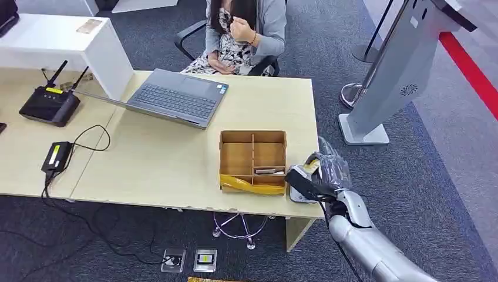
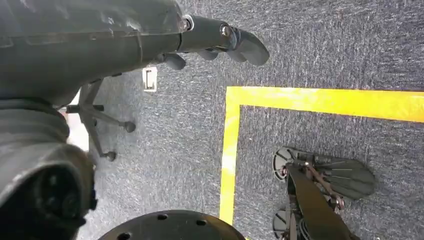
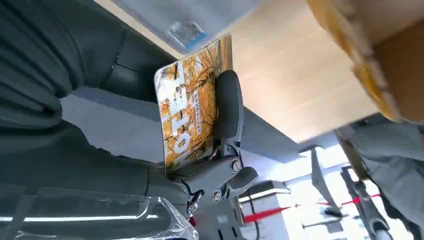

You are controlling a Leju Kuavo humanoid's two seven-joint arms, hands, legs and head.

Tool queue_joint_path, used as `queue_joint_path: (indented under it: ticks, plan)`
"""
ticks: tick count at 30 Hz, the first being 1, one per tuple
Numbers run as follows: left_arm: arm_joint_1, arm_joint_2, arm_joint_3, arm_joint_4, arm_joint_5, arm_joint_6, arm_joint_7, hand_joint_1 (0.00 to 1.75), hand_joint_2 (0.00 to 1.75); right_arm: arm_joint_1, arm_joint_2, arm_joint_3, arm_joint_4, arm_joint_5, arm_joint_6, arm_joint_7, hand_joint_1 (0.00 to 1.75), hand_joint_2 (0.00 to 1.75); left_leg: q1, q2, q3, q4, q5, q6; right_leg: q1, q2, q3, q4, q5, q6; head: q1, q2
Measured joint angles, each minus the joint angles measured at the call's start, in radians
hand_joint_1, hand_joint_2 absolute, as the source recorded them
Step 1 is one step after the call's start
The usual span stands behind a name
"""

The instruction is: Pass the card to the sensor for recognition and then transmit it.

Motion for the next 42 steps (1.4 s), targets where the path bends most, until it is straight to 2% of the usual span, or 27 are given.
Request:
queue_joint_path:
  ticks: [4, 13, 17, 24, 29, 34, 40, 41, 42]
  plan:
    - [0.0, 0.002, 0.0, 0.0, 0.001, -0.01, 0.006, 0.0, 0.0, -0.053, 0.002, 0.002, -0.061, 0.037, 0.023, 0.008, 1.75, 1.75, 0.0, 0.0, -0.001, 0.0, 0.0, 0.0, 0.0, 0.0, 0.0, 0.0, 0.0, 0.0, 0.0, 0.0]
    - [-0.001, 0.004, 0.0, 0.0, -0.001, -0.032, 0.005, 0.0, 0.0, -0.199, 0.081, 0.02, -0.058, 0.061, 0.017, -0.075, 1.75, 1.75, 0.0, -0.001, -0.002, 0.0, 0.0, 0.0, 0.0, 0.0, -0.001, 0.0, 0.0, 0.0, 0.0, 0.0]
    - [-0.002, 0.004, 0.0, 0.0, -0.009, -0.035, 0.005, 0.0, 0.0, -0.278, 0.149, 0.032, 0.009, 0.071, 0.007, -0.115, 1.75, 1.75, 0.001, 0.0, -0.001, 0.0, 0.0, -0.001, 0.0, 0.001, -0.001, 0.001, 0.0, 0.0, 0.0, 0.0]
    - [-0.003, 0.004, -0.007, 0.0, -0.042, -0.052, -0.013, 0.0, 0.0, -0.354, 0.25, 0.049, 0.137, 0.081, 0.01, -0.108, 1.75, 1.75, 0.001, -0.001, -0.002, 0.0, 0.0, -0.001, 0.001, 0.0, -0.001, 0.0, 0.0, 0.0, 0.0, 0.0]
    - [-0.003, 0.004, -0.024, 0.0, -0.052, -0.054, -0.016, 0.0, 0.0, -0.373, 0.298, 0.062, 0.213, 0.079, 0.011, -0.094, 1.75, 1.75, 0.001, -0.001, -0.002, 0.0, 0.0, -0.001, 0.001, 0.0, -0.001, 0.0, 0.0, 0.0, 0.0, 0.0]
    - [-0.008, 0.004, -0.027, 0.0, -0.056, -0.06, -0.021, 0.0, 0.0, -0.383, 0.323, 0.062, 0.272, 0.079, 0.006, -0.079, 1.75, 1.75, 0.001, -0.001, -0.001, 0.0, 0.0, -0.001, 0.001, 0.0, -0.001, 0.0, 0.0, 0.0, 0.0, 0.0]
    - [-0.017, 0.005, -0.049, 0.0, -0.067, -0.081, -0.01, 0.0, 0.0, -0.387, 0.323, 0.061, 0.323, 0.09, -0.008, -0.062, 1.75, 1.75, 0.001, -0.001, -0.001, 0.0, 0.0, -0.001, 0.001, 0.0, -0.001, 0.0, 0.0, 0.0, 0.0, 0.0]
    - [-0.019, 0.005, -0.049, 0.0, -0.068, -0.083, -0.006, 0.0, 0.0, -0.387, 0.321, 0.061, 0.327, 0.092, -0.011, -0.057, 1.62, 1.75, 0.001, -0.001, -0.001, 0.0, 0.0, -0.001, 0.001, 0.0, -0.002, 0.0, 0.0, 0.0, 0.0, 0.0]
    - [-0.021, 0.005, -0.05, 0.0, -0.071, -0.086, -0.002, 0.0, 0.0, -0.387, 0.32, 0.06, 0.328, 0.095, -0.014, -0.053, 1.62, 1.75, 0.001, -0.001, -0.001, 0.0, 0.0, -0.001, 0.001, 0.0, -0.002, 0.0, 0.0, 0.0, 0.0, 0.0]
